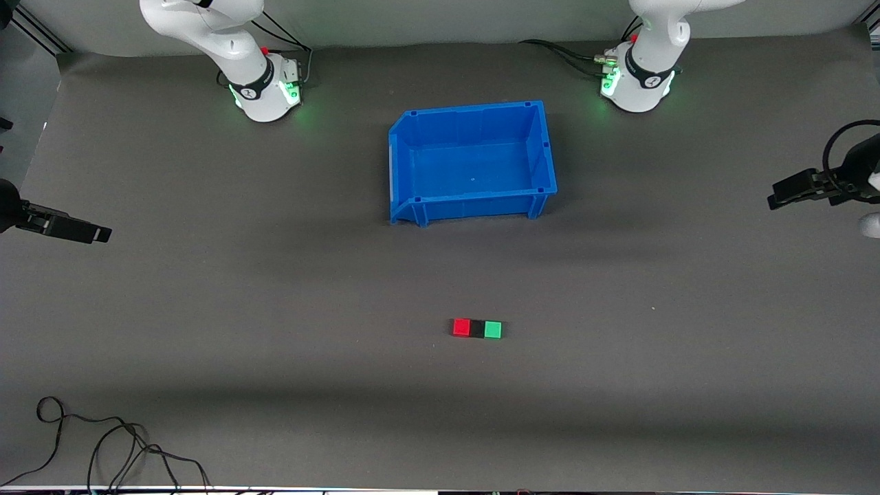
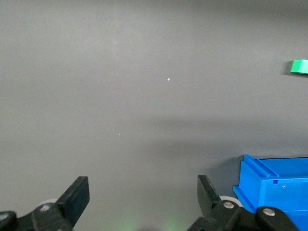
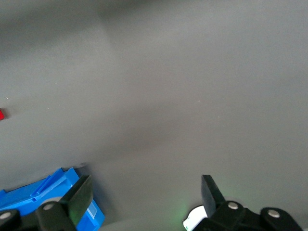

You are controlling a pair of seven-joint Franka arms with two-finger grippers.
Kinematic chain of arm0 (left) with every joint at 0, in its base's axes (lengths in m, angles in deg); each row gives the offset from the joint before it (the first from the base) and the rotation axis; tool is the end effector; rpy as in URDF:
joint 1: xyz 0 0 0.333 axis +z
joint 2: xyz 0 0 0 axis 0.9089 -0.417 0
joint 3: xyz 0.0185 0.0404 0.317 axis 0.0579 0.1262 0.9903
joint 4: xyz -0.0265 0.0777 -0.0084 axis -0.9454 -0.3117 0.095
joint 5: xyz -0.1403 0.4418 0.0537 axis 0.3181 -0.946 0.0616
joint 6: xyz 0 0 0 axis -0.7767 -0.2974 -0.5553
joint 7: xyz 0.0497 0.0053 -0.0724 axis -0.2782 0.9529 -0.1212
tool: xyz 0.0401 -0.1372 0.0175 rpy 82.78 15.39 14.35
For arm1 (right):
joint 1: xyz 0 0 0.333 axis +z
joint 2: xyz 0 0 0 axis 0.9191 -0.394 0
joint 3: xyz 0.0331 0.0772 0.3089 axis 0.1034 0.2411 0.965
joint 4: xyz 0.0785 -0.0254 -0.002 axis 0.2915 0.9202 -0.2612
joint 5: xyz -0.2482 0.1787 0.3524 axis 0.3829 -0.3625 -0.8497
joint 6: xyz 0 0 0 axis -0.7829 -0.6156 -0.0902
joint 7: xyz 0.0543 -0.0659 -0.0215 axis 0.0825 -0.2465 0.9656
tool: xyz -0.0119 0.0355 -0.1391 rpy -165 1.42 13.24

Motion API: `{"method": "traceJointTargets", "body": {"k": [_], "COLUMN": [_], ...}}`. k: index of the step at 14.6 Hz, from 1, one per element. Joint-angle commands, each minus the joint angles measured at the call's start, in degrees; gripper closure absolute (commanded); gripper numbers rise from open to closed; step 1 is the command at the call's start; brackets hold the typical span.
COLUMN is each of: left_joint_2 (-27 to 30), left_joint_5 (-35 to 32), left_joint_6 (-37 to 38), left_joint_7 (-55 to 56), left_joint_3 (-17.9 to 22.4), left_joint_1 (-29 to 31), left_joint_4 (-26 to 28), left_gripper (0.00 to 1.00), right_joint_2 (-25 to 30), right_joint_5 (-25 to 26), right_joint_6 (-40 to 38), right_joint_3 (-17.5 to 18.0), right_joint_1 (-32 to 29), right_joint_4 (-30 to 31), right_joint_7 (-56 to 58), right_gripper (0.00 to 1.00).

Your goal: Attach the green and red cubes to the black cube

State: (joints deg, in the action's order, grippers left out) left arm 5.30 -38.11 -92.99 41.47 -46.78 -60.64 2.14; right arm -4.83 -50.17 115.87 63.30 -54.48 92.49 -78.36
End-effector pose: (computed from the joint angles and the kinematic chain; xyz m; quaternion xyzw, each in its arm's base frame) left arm 0.6384 0.0102 0.5618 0.9993 0.0184 -0.0320 0.0116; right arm 0.6834 -0.0287 0.5979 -0.9796 0.1727 0.0998 0.0224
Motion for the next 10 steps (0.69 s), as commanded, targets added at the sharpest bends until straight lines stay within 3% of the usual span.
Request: {"method": "traceJointTargets", "body": {"k": [1, 3, 5, 6, 7, 8, 10], "left_joint_2": [0.3, 1.18, 1.27, 1.18, 1.1, 0.83, 0.48], "left_joint_5": [-1.77, -2.03, -2.47, -2.56, -2.65, -2.56, -2.56], "left_joint_6": [-3.66, -4.47, -4.04, -3.51, -3.16, -3.24, -3.24], "left_joint_7": [-0.65, -0.73, -0.91, -1.09, -1.09, -1.52, -1.96], "left_joint_3": [0.7, 2.62, 7.81, 7.91, 7.82, 7.73, 7.82], "left_joint_1": [-2.34, -4.69, -8.66, -8.23, -7.62, -7.27, -7.26], "left_joint_4": [-1.01, -0.74, -0.83, -1.0, -1.09, -1.09, -1.61], "left_gripper": [0.0, 0.0, 0.06, 0.11, 0.08, 0.03, 0.01], "right_joint_2": [1.93, 1.93, 2.19, 2.45, 2.72, 3.5, 5.08], "right_joint_5": [1.67, 1.66, 1.67, 1.75, 1.93, 2.71, 6.56], "right_joint_6": [-0.04, -0.04, -0.04, 0.05, 0.05, 0.14, 0.31], "right_joint_3": [0.35, 0.61, 1.14, 1.22, 1.83, 4.19, 11.56], "right_joint_1": [1.05, 1.31, 1.14, 1.05, 0.44, -1.31, -6.14], "right_joint_4": [2.52, 2.7, 3.14, 3.32, 3.84, 4.45, 6.12], "right_joint_7": [1.21, 0.68, 0.5, 0.5, 0.5, 0.5, 0.15], "right_gripper": [0.0, 0.0, 0.0, 0.0, 0.0, 0.0, 0.0]}}
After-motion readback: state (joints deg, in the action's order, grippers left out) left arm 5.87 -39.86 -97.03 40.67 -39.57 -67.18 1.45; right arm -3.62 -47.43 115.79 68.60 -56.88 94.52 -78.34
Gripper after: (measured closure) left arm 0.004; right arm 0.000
